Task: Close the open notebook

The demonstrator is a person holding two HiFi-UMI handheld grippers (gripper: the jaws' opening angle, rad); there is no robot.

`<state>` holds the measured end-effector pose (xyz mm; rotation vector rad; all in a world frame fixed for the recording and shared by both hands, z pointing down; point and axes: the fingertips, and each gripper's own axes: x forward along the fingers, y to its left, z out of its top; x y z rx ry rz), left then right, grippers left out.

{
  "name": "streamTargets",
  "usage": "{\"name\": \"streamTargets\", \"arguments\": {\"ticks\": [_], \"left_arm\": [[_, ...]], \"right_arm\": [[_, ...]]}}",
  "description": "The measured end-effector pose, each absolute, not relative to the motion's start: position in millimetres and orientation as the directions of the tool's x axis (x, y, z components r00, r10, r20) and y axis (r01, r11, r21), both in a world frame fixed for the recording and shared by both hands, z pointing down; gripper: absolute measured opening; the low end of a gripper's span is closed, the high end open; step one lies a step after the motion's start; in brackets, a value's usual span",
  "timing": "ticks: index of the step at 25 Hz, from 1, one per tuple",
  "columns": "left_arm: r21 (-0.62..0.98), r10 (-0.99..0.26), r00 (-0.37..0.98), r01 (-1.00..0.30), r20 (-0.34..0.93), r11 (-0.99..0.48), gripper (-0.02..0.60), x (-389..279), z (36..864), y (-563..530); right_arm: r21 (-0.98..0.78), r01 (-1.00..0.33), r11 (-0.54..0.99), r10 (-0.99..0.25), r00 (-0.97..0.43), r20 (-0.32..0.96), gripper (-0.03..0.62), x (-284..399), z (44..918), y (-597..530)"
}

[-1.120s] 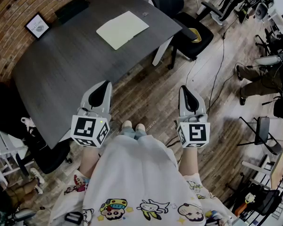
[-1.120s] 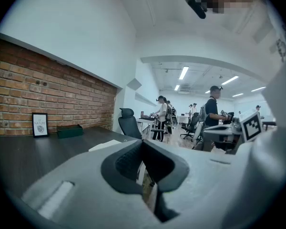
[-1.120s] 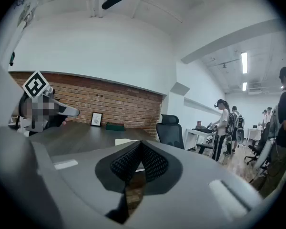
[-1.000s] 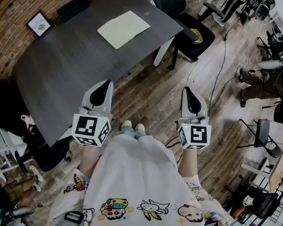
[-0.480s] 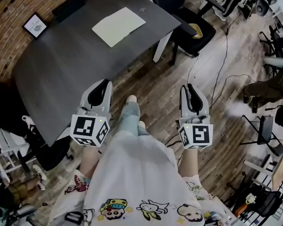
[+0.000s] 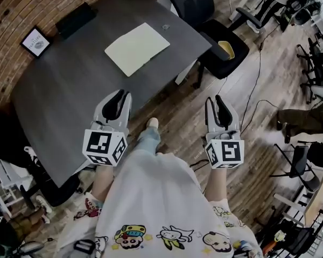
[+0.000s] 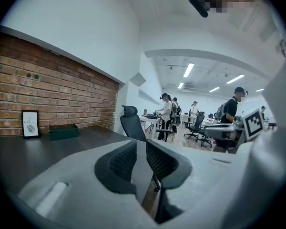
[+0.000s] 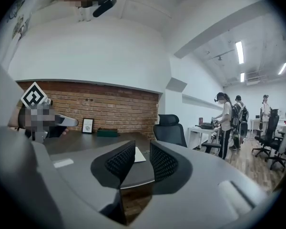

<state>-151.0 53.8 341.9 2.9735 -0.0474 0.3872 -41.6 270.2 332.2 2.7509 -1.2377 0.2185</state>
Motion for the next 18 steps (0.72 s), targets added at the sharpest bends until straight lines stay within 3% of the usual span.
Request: {"name": "streamTargets", "arguments": {"ticks": [11, 18], "left_arm": [[0.145, 0.024, 0.969, -0.012, 0.248, -0.989, 0.091, -61, 336, -20], [0.165, 0.025, 0.960, -0.022, 0.278, -0.986, 0.107, -39, 348, -44]], "right_arm": [[0.032, -0.750, -0.661, -0.734, 0.654, 0.183, 0.130, 37, 326, 196], [0.010, -0.764, -0.645, -0.746, 0.633, 0.205, 0.156, 63, 329, 164]]}}
